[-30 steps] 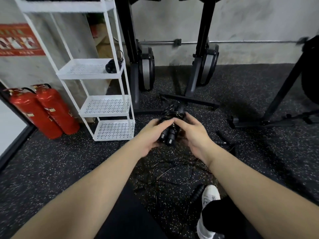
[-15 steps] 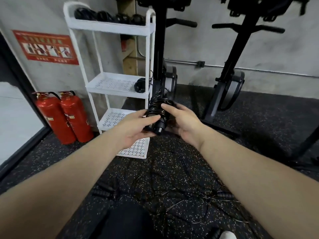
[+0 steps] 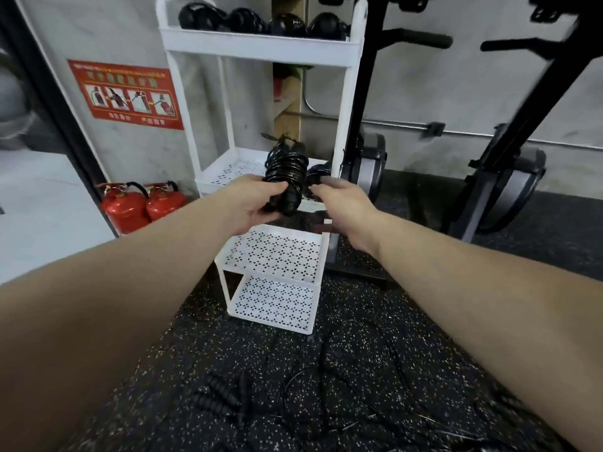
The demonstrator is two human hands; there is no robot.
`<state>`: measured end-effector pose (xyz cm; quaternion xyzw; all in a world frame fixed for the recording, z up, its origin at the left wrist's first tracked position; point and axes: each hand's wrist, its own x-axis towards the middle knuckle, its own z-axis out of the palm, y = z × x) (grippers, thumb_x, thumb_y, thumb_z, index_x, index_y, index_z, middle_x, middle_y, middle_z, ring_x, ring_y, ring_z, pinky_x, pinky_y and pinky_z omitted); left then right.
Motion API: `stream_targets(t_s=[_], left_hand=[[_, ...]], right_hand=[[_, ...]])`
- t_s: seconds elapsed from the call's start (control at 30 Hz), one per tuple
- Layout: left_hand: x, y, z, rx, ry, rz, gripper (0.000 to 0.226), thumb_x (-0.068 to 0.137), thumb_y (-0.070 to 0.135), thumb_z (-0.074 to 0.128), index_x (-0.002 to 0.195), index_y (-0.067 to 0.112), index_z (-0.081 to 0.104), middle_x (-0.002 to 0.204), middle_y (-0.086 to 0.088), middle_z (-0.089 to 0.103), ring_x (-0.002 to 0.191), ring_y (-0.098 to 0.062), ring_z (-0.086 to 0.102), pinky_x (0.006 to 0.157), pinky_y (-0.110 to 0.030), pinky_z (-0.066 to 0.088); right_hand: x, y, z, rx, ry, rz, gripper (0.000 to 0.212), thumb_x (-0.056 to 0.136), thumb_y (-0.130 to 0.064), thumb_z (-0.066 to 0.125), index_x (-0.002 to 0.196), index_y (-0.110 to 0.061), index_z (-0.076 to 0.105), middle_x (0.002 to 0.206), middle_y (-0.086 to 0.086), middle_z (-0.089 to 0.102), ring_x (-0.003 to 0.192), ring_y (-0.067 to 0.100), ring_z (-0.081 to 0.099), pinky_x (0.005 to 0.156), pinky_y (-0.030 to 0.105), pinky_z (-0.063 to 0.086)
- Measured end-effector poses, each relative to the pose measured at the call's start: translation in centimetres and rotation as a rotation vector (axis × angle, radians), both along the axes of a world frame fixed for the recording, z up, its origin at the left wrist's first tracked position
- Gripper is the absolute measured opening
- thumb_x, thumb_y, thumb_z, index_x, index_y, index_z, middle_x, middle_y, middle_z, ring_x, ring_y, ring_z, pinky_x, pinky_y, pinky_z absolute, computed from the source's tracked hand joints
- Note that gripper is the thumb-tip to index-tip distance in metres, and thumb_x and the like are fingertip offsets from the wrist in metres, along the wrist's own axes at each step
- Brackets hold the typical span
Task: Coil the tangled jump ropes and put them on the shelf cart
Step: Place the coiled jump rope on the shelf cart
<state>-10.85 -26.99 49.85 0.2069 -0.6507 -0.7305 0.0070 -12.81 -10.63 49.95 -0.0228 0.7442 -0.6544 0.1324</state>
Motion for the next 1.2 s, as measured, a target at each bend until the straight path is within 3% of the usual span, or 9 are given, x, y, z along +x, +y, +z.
stream_targets(t_s=[0.1,0.23,0.33,0.5,0.67,0.77,0.9,1.03,1.2], left_hand=[[-4.3,-1.7,-0.6,-0.140,0.008,0.035,0.030,0.100,0.009,0.064,0.130,0.006,0.058,0.099,-0.008,0.068,0.078,-0.013,0.064,0.048,-0.019,0.053],[-9.5,-2.5,-1.8,-0.259,0.008,0.098,0.029,0.099,0.010,0.066,0.126,0.002,0.061,0.107,-0.014,0.064,0.079,-0.016,0.063,0.053,-0.022,0.053],[-12.4,-2.6,-2.8,-0.270,0.022,0.179,0.025,0.097,0.010,0.070,0.118,0.000,0.062,0.102,-0.015,0.061,0.070,-0.016,0.059,0.043,-0.018,0.052],[-14.6,-2.2,-4.5,-0.404,0.015,0.135,0.018,0.098,0.010,0.069,0.112,0.000,0.063,0.107,-0.018,0.065,0.078,-0.025,0.067,0.053,-0.026,0.059],[-14.1,-2.0,-5.0,-1.071,-0.148,-0.030,0.042,0.108,0.033,0.048,0.132,0.001,0.061,0.126,-0.020,0.063,0.114,-0.036,0.059,0.086,-0.035,0.042],[-13.0,-1.6,-4.7,-1.133,-0.149,-0.091,0.043,0.108,0.028,0.046,0.144,0.005,0.053,0.144,-0.018,0.057,0.132,-0.036,0.053,0.103,-0.035,0.041],[-10.8,-0.5,-4.5,-1.152,-0.030,-0.077,0.040,0.098,0.022,0.051,0.137,0.018,0.060,0.129,-0.012,0.067,0.117,-0.035,0.060,0.097,-0.035,0.048],[-6.6,2.6,-5.1,-1.252,0.190,-0.076,0.041,0.094,0.021,0.057,0.135,0.020,0.062,0.136,-0.008,0.059,0.120,-0.032,0.057,0.103,-0.040,0.047],[1.0,10.2,-8.6,-1.176,0.154,-0.472,0.030,0.099,0.021,0.059,0.128,0.020,0.065,0.135,-0.002,0.060,0.095,-0.021,0.066,0.077,-0.028,0.048]], right_hand=[[-1.9,0.1,-0.6,0.266,0.185,0.101,0.050,0.100,-0.025,0.057,0.150,-0.025,0.048,0.114,-0.004,0.066,0.093,0.025,0.069,0.075,0.037,0.063],[-4.4,0.9,-2.3,0.817,0.522,0.305,0.062,0.097,-0.031,0.054,0.156,-0.034,0.034,0.155,-0.002,0.045,0.131,0.024,0.055,0.104,0.037,0.049],[-5.6,1.3,-3.7,0.973,0.570,0.353,0.067,0.097,-0.034,0.053,0.158,-0.039,0.027,0.163,-0.009,0.030,0.137,0.025,0.049,0.103,0.038,0.049],[-6.6,1.8,-5.6,1.015,0.568,0.396,0.065,0.098,-0.035,0.049,0.158,-0.042,0.025,0.165,-0.016,0.023,0.136,0.022,0.050,0.102,0.039,0.050],[-7.0,1.9,-6.3,1.026,0.551,0.439,0.065,0.097,-0.034,0.050,0.158,-0.041,0.028,0.165,-0.020,0.022,0.138,0.019,0.048,0.103,0.038,0.050],[-6.7,2.1,-6.2,0.982,0.542,0.433,0.059,0.096,-0.034,0.052,0.154,-0.038,0.038,0.162,-0.018,0.028,0.134,0.018,0.050,0.104,0.038,0.049],[-4.8,3.8,-5.5,0.906,0.565,0.383,0.030,0.092,-0.033,0.057,0.122,-0.033,0.059,0.143,-0.015,0.045,0.110,0.019,0.060,0.094,0.038,0.052],[-1.7,7.7,-4.2,0.894,0.531,0.338,0.004,0.090,-0.029,0.056,0.095,-0.029,0.056,0.105,-0.011,0.055,0.093,0.018,0.059,0.082,0.036,0.052],[3.6,14.7,-4.8,0.962,0.406,0.311,0.009,0.089,-0.020,0.053,0.083,-0.027,0.050,0.092,-0.009,0.055,0.087,0.019,0.056,0.073,0.035,0.045]])
